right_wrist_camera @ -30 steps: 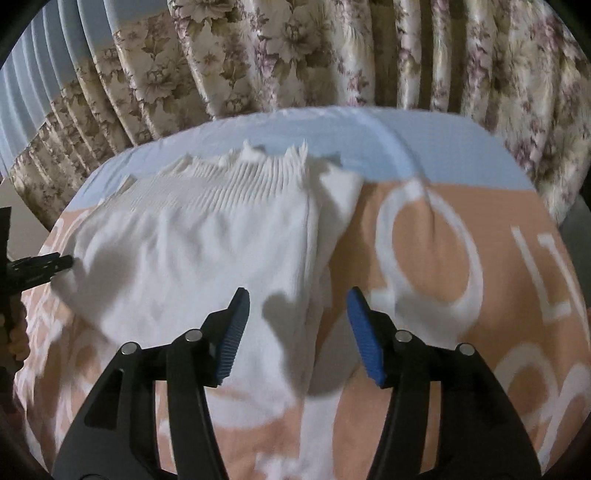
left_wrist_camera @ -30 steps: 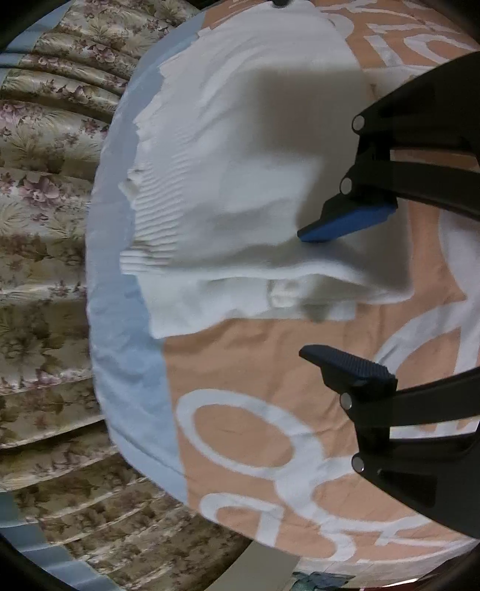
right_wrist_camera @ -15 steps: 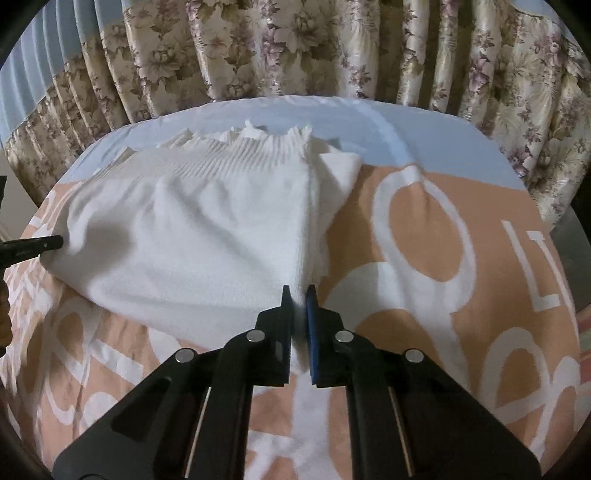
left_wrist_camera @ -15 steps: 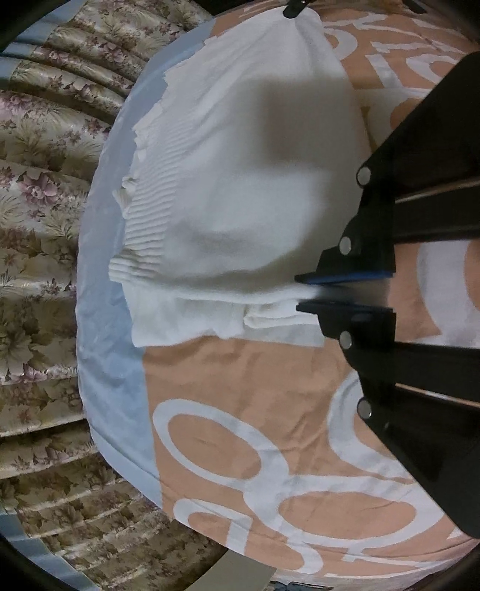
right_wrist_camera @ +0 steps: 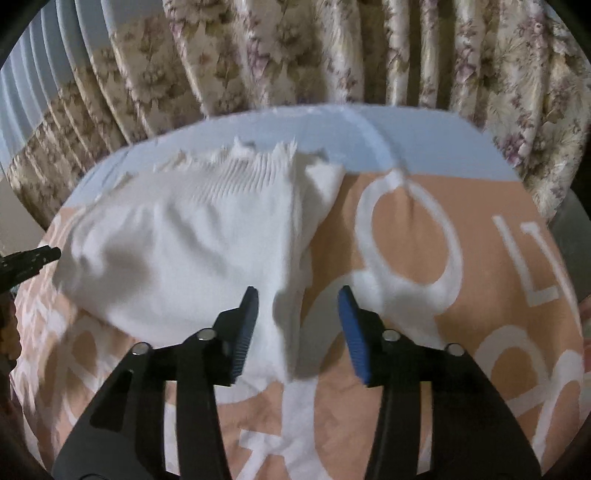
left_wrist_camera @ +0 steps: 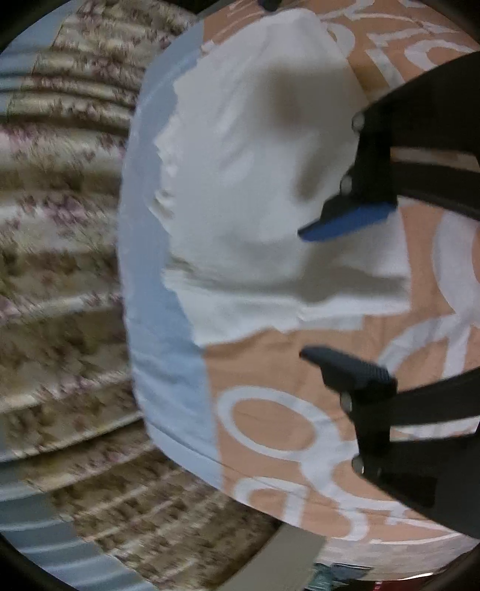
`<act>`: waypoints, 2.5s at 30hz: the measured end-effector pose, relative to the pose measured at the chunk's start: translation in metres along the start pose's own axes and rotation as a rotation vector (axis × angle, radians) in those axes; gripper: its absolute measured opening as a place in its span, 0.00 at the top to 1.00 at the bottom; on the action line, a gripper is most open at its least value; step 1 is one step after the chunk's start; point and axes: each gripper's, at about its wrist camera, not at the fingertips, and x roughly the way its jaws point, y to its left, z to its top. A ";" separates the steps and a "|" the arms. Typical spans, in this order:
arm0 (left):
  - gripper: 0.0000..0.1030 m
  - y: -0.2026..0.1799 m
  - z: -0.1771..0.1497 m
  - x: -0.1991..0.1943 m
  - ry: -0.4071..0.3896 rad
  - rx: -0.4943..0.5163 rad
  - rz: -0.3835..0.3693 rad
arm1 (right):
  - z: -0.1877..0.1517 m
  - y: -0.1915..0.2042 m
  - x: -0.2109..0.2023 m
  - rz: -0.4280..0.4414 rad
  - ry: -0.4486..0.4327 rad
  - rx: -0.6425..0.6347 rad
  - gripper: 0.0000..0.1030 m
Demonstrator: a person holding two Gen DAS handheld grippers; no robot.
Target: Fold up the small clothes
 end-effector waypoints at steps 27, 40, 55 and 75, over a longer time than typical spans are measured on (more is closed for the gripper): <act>0.15 -0.084 0.034 0.066 0.081 -0.004 -0.126 | 0.069 0.041 0.093 -0.024 0.002 -0.157 0.41; 0.14 -0.093 0.038 0.067 0.098 -0.003 -0.129 | 0.045 -0.001 0.058 0.085 -0.016 0.047 0.03; 0.13 -0.097 0.035 0.072 0.097 0.025 -0.111 | 0.042 0.003 0.081 0.247 0.076 0.087 0.27; 0.33 -0.108 0.033 0.068 0.095 0.054 -0.102 | 0.050 0.038 0.078 0.080 0.070 -0.029 0.71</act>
